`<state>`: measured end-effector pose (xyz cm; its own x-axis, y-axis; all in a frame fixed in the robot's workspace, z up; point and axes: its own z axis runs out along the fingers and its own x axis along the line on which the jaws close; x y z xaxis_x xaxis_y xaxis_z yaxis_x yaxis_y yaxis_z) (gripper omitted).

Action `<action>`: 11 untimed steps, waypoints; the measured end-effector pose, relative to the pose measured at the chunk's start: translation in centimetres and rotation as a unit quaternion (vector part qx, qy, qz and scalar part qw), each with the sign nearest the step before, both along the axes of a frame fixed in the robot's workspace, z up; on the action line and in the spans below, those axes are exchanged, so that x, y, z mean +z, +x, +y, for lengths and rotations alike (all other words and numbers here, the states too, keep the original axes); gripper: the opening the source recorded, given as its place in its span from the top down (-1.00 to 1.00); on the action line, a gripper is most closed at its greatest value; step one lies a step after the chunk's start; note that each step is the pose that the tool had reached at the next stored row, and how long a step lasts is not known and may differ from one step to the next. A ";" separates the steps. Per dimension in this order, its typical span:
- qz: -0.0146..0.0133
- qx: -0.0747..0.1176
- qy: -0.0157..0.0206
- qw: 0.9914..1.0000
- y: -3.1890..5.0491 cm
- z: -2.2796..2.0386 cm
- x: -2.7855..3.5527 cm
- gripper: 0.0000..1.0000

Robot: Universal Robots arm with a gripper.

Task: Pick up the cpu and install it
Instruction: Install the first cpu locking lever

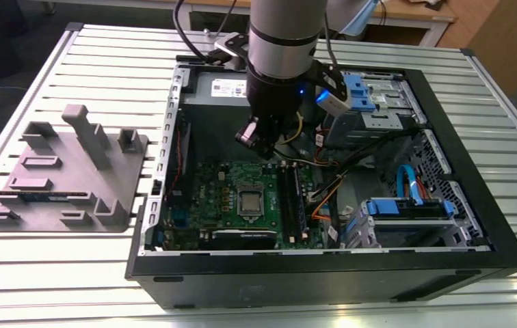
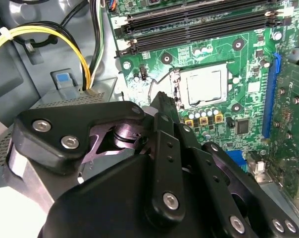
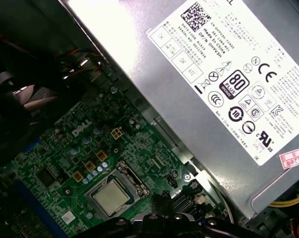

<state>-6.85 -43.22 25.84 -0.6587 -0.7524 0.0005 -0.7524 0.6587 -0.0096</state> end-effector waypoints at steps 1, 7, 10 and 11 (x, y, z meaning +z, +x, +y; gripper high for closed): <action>0.000 0.000 0.001 1.000 0.02 0.00 0.00 0.80; 0.000 0.000 0.003 1.000 0.41 0.04 -0.04 0.80; 0.000 0.000 0.003 1.000 0.45 0.24 -0.11 0.80; 0.000 0.000 0.003 1.000 0.47 0.36 -0.14 0.80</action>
<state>-6.37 -42.86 25.70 -0.6591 -0.7520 -0.0045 -0.7520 0.6591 -0.0051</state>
